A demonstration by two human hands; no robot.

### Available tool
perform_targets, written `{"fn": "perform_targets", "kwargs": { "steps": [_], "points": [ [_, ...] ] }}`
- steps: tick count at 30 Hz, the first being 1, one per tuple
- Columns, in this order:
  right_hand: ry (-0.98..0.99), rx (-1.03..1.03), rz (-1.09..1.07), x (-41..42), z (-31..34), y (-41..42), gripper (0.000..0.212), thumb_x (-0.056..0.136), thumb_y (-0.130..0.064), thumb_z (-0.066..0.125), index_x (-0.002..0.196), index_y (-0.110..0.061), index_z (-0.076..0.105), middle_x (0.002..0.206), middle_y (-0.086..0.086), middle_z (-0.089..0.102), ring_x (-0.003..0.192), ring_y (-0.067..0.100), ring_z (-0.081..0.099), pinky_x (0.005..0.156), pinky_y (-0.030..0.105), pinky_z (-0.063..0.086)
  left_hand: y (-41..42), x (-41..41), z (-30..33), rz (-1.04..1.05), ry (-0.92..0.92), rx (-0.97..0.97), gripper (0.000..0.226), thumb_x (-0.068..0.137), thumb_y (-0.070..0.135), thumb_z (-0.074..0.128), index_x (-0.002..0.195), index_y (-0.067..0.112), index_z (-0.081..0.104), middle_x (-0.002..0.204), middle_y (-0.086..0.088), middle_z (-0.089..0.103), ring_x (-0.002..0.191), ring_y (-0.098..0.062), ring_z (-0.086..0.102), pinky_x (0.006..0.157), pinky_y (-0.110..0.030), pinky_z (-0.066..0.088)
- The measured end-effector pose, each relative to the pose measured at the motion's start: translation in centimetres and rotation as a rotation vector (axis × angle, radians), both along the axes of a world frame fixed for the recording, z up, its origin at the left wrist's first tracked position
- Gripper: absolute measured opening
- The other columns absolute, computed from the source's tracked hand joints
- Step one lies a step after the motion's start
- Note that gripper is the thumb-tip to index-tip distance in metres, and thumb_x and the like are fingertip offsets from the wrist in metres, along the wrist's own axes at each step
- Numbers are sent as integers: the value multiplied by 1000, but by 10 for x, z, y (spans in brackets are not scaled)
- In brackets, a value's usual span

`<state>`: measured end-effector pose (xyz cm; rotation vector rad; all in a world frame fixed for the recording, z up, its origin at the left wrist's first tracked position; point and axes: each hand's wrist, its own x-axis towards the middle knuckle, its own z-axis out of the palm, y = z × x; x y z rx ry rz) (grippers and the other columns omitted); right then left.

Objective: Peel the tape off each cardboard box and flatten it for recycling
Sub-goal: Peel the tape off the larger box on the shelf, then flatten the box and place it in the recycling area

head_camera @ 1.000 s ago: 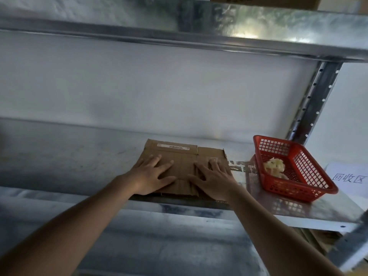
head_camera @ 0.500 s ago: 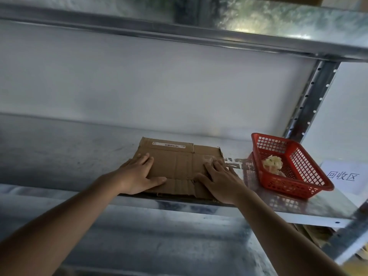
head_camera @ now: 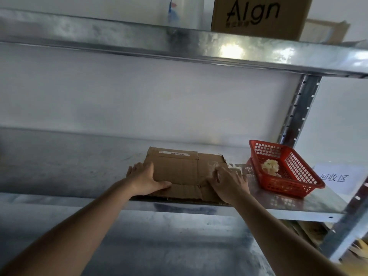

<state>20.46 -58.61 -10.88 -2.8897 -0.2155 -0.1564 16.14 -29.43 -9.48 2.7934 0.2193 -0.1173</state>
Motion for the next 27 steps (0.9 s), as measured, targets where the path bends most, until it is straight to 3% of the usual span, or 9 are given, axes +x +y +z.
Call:
{"fn": "perform_targets", "kwargs": {
  "steps": [2, 4, 6, 10, 14, 20, 27],
  "points": [
    [-53, 96, -12, -9, 4, 0, 49, 96, -66, 52, 132, -33, 51, 123, 8, 65, 124, 34, 58, 100, 45, 46, 2, -1, 1, 29, -42, -104, 101, 75, 79, 70, 152, 25, 34, 147, -12, 38, 135, -33, 43, 112, -47, 43],
    [-112, 219, -15, -21, 6, -1, 42, 92, -62, 64, 122, -34, 54, 112, 4, 56, 118, 32, 55, 83, 37, 45, 3, -3, 2, 61, -116, -199, 100, 81, 64, 77, 158, 21, 30, 150, -13, 34, 135, -33, 46, 112, -45, 44],
    [-153, 283, -48, -34, 8, -4, 53, 87, -65, 69, 129, -36, 55, 123, 6, 51, 117, 31, 54, 86, 39, 50, 3, -7, 4, 85, -209, -277, 101, 82, 55, 82, 160, 19, 31, 153, -13, 32, 137, -34, 47, 114, -43, 43],
    [-252, 364, -114, -60, 9, -15, 72, 81, -67, 74, 141, -33, 55, 143, 10, 45, 118, 25, 52, 87, 35, 46, -4, -21, 10, 56, -335, -395, 103, 77, 51, 88, 160, 23, 34, 155, -13, 38, 141, -32, 45, 113, -40, 42],
    [-318, 390, -137, -91, 9, -36, 82, 82, -68, 73, 149, -26, 52, 151, 11, 40, 131, 33, 51, 99, 45, 51, -19, -42, 13, -47, -341, -401, 106, 78, 51, 87, 163, 27, 28, 160, -10, 36, 146, -31, 40, 114, -43, 41],
    [-383, 363, -176, -136, 4, -78, 84, 84, -69, 69, 154, -28, 47, 154, 8, 38, 131, 33, 50, 98, 45, 53, -62, -84, 5, -107, -434, -368, 108, 80, 54, 83, 165, 27, 21, 148, -12, 38, 137, -32, 46, 103, -35, 40],
    [-417, 343, -213, -200, -11, -149, 86, 85, -74, 63, 156, -32, 41, 160, 3, 31, 136, 34, 51, 99, 49, 56, -140, -144, -9, -154, -479, -361, 106, 83, 50, 81, 165, 24, 19, 154, -16, 37, 139, -35, 45, 104, -42, 45]
  ]
}}
